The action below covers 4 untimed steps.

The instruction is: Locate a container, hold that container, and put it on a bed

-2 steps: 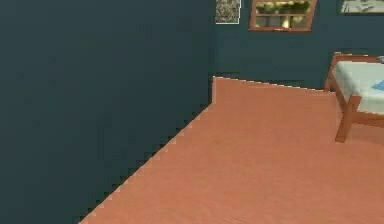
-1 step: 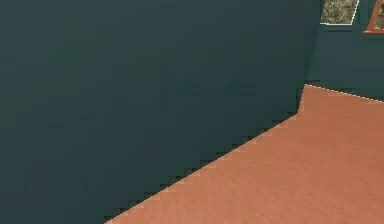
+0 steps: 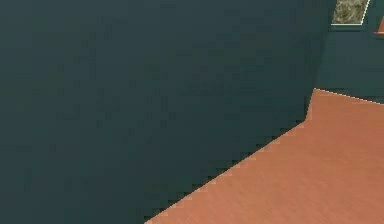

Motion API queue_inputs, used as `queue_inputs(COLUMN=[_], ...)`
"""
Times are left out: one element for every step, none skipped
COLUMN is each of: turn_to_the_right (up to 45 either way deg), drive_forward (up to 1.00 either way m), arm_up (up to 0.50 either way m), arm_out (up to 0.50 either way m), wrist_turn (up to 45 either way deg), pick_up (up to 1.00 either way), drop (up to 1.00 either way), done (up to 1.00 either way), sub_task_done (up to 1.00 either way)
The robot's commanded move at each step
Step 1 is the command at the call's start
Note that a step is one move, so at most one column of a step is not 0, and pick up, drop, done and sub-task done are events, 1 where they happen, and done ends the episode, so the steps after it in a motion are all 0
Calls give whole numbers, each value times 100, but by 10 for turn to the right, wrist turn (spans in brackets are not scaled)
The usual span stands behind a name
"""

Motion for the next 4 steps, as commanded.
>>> queue_inputs(turn_to_the_right=[450,90,0,0], drive_forward=[0,0,100,100], arm_up=[0,0,0,0], arm_out=[0,0,0,0], wrist_turn=[0,0,0,0], pick_up=[0,0,0,0], drop=[0,0,0,0], done=[0,0,0,0], sub_task_done=[0,0,0,0])
